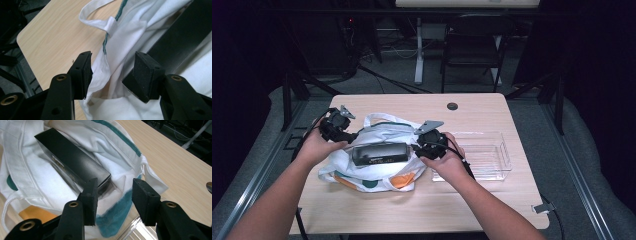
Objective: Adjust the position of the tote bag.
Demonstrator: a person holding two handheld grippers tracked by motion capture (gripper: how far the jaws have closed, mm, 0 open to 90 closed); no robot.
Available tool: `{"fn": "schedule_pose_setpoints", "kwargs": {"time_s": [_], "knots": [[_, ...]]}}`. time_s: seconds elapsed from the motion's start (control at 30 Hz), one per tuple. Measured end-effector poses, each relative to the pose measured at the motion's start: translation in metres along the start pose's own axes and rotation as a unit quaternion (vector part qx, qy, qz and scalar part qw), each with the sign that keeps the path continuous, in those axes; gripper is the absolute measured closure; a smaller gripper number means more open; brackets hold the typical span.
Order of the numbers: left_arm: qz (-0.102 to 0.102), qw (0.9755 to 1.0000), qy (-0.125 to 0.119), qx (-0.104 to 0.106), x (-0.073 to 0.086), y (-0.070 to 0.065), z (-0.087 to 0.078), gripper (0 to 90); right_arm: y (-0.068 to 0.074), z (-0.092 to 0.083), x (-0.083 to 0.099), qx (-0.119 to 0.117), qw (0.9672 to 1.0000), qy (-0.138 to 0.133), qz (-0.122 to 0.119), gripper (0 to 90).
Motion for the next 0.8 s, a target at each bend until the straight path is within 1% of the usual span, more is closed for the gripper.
{"fn": "schedule_pose_setpoints", "kwargs": {"time_s": [0.07,0.13,0.17,0.23,0.27,0.3,0.33,0.4,0.43,0.47,0.53,0.6,0.67,0.77,0.8], "knots": [[0.010,0.9998,-0.001,0.015,0.001,-0.003,-0.001,48.7,-0.001,-0.004,0.002,-0.003,1.0000,-0.005,0.002,56.1],[0.030,0.9991,0.014,0.024,0.003,-0.007,-0.001,49.2,-0.001,-0.008,0.004,-0.007,1.0000,-0.006,-0.001,54.6],[0.046,0.9983,0.019,0.029,0.003,-0.009,-0.001,48.8,-0.001,-0.011,0.006,-0.013,0.9998,-0.011,-0.006,53.1],[0.075,0.9960,0.028,0.040,0.004,-0.013,0.000,48.4,-0.001,-0.012,0.007,-0.015,0.9998,-0.011,-0.010,52.9],[0.088,0.9948,0.035,0.038,0.004,-0.015,0.000,48.3,0.000,-0.014,0.008,-0.017,0.9997,-0.014,-0.010,52.0],[0.095,0.9940,0.040,0.036,0.004,-0.016,0.001,48.2,0.000,-0.015,0.009,-0.019,0.9996,-0.017,-0.012,51.3],[0.099,0.9936,0.038,0.039,0.004,-0.017,0.002,48.1,0.000,-0.017,0.009,-0.016,0.9995,-0.021,-0.014,51.1],[0.116,0.9922,0.031,0.035,0.002,-0.018,0.003,46.6,-0.001,-0.021,0.010,-0.012,0.9993,-0.026,-0.025,49.6],[0.114,0.9923,0.033,0.036,0.001,-0.019,0.004,46.2,0.000,-0.023,0.010,-0.011,0.9991,-0.029,-0.027,49.1],[0.110,0.9923,0.039,0.041,0.002,-0.020,0.004,46.0,0.000,-0.024,0.010,-0.016,0.9989,-0.032,-0.029,48.9],[0.111,0.9917,0.049,0.043,0.003,-0.021,0.007,45.5,0.001,-0.027,0.009,-0.024,0.9986,-0.035,-0.031,48.3],[0.119,0.9903,0.052,0.048,0.004,-0.023,0.010,45.4,0.003,-0.028,0.011,-0.037,0.9984,-0.033,-0.028,47.7],[0.132,0.9884,0.052,0.055,0.004,-0.025,0.011,44.8,0.002,-0.029,0.012,-0.036,0.9985,-0.027,-0.029,47.2],[0.137,0.9866,0.056,0.069,0.003,-0.030,0.012,42.0,0.003,-0.029,0.015,-0.048,0.9983,-0.030,-0.018,47.2],[0.137,0.9864,0.057,0.071,0.002,-0.032,0.013,40.0,0.004,-0.029,0.016,-0.052,0.9981,-0.029,-0.016,47.2]]}}
Point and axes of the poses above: each handheld gripper's, and its own axes: z roughly forward along the jaws, x roughly out of its underside, y roughly to its left, the point moved 8 cm from there along z, roughly forward along the jaws, and after that the axes turned 1 degree about -x, right-handed, at the moved point
